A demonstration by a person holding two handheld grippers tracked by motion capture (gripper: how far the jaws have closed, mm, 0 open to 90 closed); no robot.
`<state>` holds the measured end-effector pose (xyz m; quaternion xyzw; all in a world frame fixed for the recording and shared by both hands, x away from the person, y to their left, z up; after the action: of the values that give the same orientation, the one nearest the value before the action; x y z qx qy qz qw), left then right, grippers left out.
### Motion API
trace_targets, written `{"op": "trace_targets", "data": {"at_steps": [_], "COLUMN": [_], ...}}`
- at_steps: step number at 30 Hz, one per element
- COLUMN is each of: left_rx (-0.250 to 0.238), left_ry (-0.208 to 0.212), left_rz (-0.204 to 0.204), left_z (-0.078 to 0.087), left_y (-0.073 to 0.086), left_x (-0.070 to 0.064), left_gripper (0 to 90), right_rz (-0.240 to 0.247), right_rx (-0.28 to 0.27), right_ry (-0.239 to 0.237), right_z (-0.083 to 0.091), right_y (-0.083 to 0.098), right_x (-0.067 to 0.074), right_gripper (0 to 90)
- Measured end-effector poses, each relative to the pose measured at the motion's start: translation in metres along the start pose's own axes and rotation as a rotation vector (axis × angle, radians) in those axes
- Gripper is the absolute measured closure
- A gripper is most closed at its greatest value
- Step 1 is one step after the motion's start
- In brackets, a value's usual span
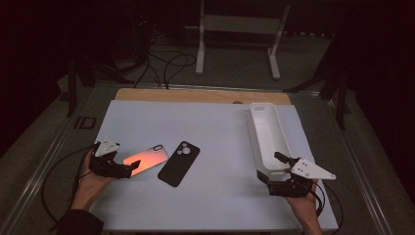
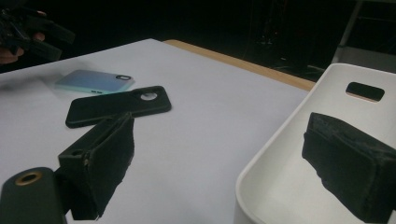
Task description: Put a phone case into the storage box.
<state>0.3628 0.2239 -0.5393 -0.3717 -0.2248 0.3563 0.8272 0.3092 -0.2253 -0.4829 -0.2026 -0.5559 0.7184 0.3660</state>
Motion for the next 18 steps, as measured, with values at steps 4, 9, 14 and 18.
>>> {"op": "trace_targets", "data": {"at_steps": [4, 9, 14, 18], "left_rx": [0.004, 0.024, 0.048, 0.077], "left_ry": [0.024, 0.037, 0.043, 0.048], "left_rz": [-0.016, -0.036, -0.048, -0.059], "left_z": [-0.007, -0.016, -0.023, -0.029], "left_y": [-0.002, -0.005, -0.005, -0.001], "left_x": [-0.002, -0.005, -0.005, -0.006], "left_gripper": [0.0, 0.0, 0.0, 0.0], "right_rz": [0.001, -0.001, 0.002, 0.002], "right_rx": [0.003, 0.000, 0.002, 0.004], "right_ry": [-0.001, 0.000, 0.000, 0.002], "right_z": [-0.001, 0.000, 0.000, 0.000], "right_y": [0.001, 0.000, 0.000, 0.001], "right_x": [0.000, 0.000, 0.000, 0.000], "right_gripper": [9.1, 9.1, 9.1, 9.1]}}
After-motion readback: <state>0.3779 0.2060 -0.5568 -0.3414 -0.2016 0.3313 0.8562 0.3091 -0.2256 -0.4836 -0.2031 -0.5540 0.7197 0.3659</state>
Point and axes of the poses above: each handheld gripper's, and its own axes: z roughly backward along the jaws, y roughly out of its underside, x roughly to its left, the point moved 9 cm from there along -z, roughly forward along the jaws, and after that the axes turned 7 degrees about -z, right-handed, at the moved point
